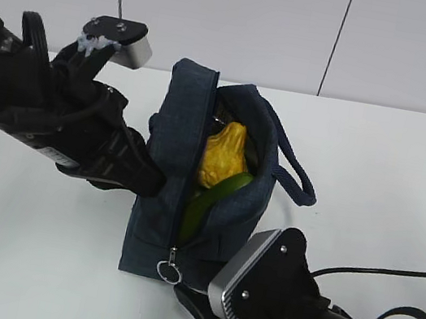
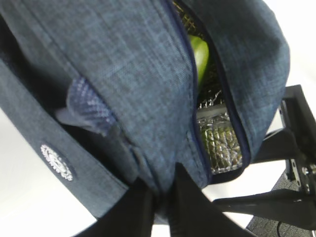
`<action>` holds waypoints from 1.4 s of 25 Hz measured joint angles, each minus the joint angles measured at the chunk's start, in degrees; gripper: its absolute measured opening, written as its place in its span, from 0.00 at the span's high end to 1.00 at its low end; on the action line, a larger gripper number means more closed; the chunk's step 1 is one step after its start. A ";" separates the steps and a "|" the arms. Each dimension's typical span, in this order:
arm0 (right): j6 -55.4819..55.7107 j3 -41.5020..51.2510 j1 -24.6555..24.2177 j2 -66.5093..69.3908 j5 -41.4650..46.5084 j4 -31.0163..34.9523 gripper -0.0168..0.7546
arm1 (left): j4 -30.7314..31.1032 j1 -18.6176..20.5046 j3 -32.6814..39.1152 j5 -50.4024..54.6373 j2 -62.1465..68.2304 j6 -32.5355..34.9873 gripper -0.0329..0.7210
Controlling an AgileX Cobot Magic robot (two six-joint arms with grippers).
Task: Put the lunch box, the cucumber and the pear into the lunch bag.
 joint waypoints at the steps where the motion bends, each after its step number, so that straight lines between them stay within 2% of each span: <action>1: 0.00 -0.30 0.00 0.25 0.00 0.00 0.61 | -0.07 0.00 0.00 0.00 0.00 0.00 0.95; 6: 0.00 -1.05 0.00 1.77 0.13 0.00 0.61 | -0.24 0.00 0.00 0.00 0.00 0.00 0.95; 13: 0.00 -1.05 0.00 2.50 0.13 0.00 0.72 | -1.41 0.00 0.00 -0.07 0.00 0.00 0.95; 19: 0.00 -1.15 0.00 2.50 0.26 0.00 0.72 | -2.19 0.00 0.00 -0.09 0.00 0.19 0.95; 35: 0.00 -5.23 0.00 2.50 7.63 0.00 0.72 | -3.10 0.00 0.00 -0.04 0.00 0.97 0.95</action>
